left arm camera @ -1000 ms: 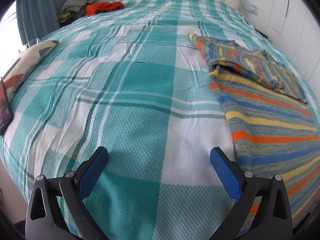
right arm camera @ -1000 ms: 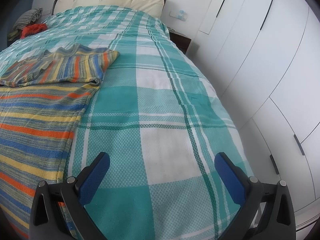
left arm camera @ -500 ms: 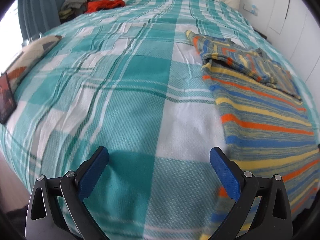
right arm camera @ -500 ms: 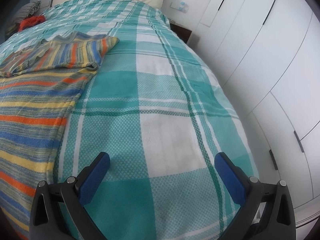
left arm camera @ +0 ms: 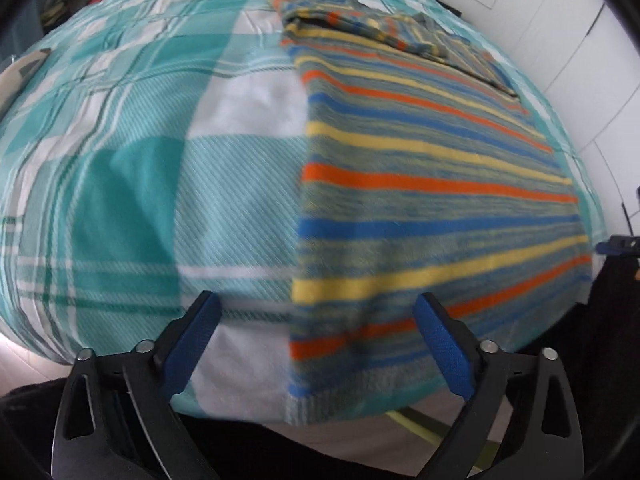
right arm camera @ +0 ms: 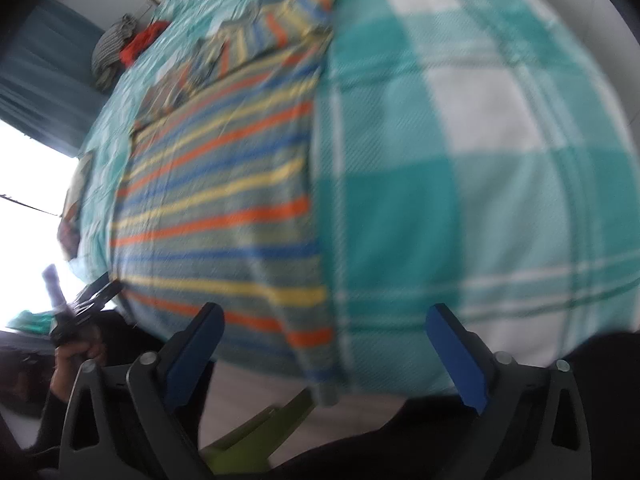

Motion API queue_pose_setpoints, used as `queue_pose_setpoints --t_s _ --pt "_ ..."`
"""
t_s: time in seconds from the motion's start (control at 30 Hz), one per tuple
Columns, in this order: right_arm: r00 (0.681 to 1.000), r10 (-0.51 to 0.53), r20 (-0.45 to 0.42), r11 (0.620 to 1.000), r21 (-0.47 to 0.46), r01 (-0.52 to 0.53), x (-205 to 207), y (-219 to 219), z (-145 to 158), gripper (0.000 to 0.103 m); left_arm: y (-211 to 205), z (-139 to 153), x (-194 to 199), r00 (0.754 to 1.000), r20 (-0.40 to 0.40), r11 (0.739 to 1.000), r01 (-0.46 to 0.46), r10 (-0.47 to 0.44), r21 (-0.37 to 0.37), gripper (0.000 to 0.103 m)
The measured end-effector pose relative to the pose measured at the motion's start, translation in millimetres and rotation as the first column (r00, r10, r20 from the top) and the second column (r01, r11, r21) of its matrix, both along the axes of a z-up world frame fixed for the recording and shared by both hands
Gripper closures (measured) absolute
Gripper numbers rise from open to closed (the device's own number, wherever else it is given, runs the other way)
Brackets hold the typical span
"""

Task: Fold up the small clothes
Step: 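Grasp the sweater hem with both grippers and fold it toward the collar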

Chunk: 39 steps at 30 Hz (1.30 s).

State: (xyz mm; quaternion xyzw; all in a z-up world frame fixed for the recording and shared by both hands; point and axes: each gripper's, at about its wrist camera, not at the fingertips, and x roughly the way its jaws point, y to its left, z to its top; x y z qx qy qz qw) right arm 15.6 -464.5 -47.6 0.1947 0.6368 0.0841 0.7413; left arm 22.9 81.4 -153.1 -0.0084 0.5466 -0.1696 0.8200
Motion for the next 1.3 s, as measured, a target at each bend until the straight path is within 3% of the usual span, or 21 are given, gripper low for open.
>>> queue_pose_setpoints --t_s 0.07,0.2,0.23,0.27,0.3,0.33,0.43,0.5,0.67,0.73,0.83,0.97,1.0,1.03,1.07,1.1,1.13,1.17,1.23,1.3 --pt "0.998 0.048 -0.042 0.998 0.031 -0.047 -3 16 -14 0.007 -4 -2 -3 0.999 -0.035 1.000 0.004 -0.004 0.004 0.020" --pt "0.983 0.142 -0.113 0.989 -0.013 -0.144 -7 48 -38 0.017 -18 -10 -9 0.992 -0.119 0.999 0.045 -0.041 0.029 0.031" --pt "0.982 0.149 -0.118 0.988 -0.019 -0.153 -8 51 -39 0.029 -21 -12 -11 0.989 -0.139 0.998 0.056 -0.051 0.034 0.035" --pt "0.982 0.152 -0.113 0.988 -0.020 -0.155 -9 52 -38 0.041 -23 -14 -12 0.986 -0.157 0.997 0.064 -0.057 0.040 0.050" --pt "0.982 0.151 -0.111 0.988 -0.009 -0.153 -9 51 -37 0.078 -24 -16 -12 0.981 -0.183 0.997 0.070 -0.063 0.035 0.076" --pt "0.983 0.146 -0.112 0.989 0.008 -0.146 -8 49 -37 0.097 -24 -18 -13 0.975 -0.213 0.997 0.071 -0.066 0.014 0.097" --pt "0.985 0.138 -0.108 0.990 0.039 -0.134 -10 42 -29 0.097 -19 -13 -15 0.967 -0.247 0.998 0.044 -0.056 -0.054 0.098" --pt "0.990 0.116 -0.085 0.990 0.085 -0.109 -11 38 -19 0.097 -10 -1 -12 0.966 -0.252 0.989 0.018 -0.054 -0.145 0.098" --pt "1.000 0.008 0.010 0.965 0.263 -0.010 14 16 9 0.097 7 38 33 0.977 -0.211 0.936 -0.058 -0.018 -0.347 0.098" --pt "0.998 -0.047 0.047 0.947 0.321 0.030 41 7 16 0.097 9 52 69 0.984 -0.178 0.924 -0.079 0.013 -0.374 0.098" --pt "0.989 -0.097 0.109 0.940 0.336 0.055 91 -4 28 0.097 2 72 136 0.994 -0.104 0.931 -0.078 0.044 -0.356 0.098" --pt "0.967 -0.171 0.187 0.930 0.355 0.096 197 -19 38 0.097 -17 92 248 0.993 -0.002 0.939 -0.109 0.114 -0.326 0.095" --pt "0.962 -0.185 0.203 0.925 0.367 0.101 222 -23 38 0.097 -20 95 273 0.990 0.037 0.941 -0.119 0.138 -0.316 0.090" --pt "0.955 -0.200 0.217 0.918 0.381 0.105 247 -28 35 0.094 -24 93 295 0.984 0.056 0.947 -0.147 0.169 -0.284 0.063" --pt "0.940 -0.254 0.229 0.910 0.386 0.152 273 -36 29 0.088 -23 89 311 0.973 0.045 0.949 -0.209 0.226 -0.235 0.045" --pt "0.921 -0.311 0.234 0.908 0.361 0.215 290 -44 23 0.066 -21 84 321 0.958 0.030 0.940 -0.275 0.286 -0.202 0.030" --pt "0.904 -0.356 0.237 0.907 0.320 0.274 300 -49 19 0.049 -19 82 324 0.950 0.030 0.931 -0.299 0.312 -0.210 0.031" --pt "0.885 -0.402 0.237 0.900 0.281 0.333 306 -53 14 0.049 -16 81 324 0.949 0.033 0.926 -0.299 0.314 -0.230 0.031" --pt "0.879 -0.410 0.244 0.892 0.307 0.331 303 -55 12 0.049 -10 81 310 0.952 0.068 0.928 -0.271 0.297 -0.255 0.031" --pt "0.890 -0.334 0.311 0.931 0.257 0.260 291 -43 21 0.050 -12 79 292 0.961 0.115 0.949 -0.221 0.251 -0.223 0.031"
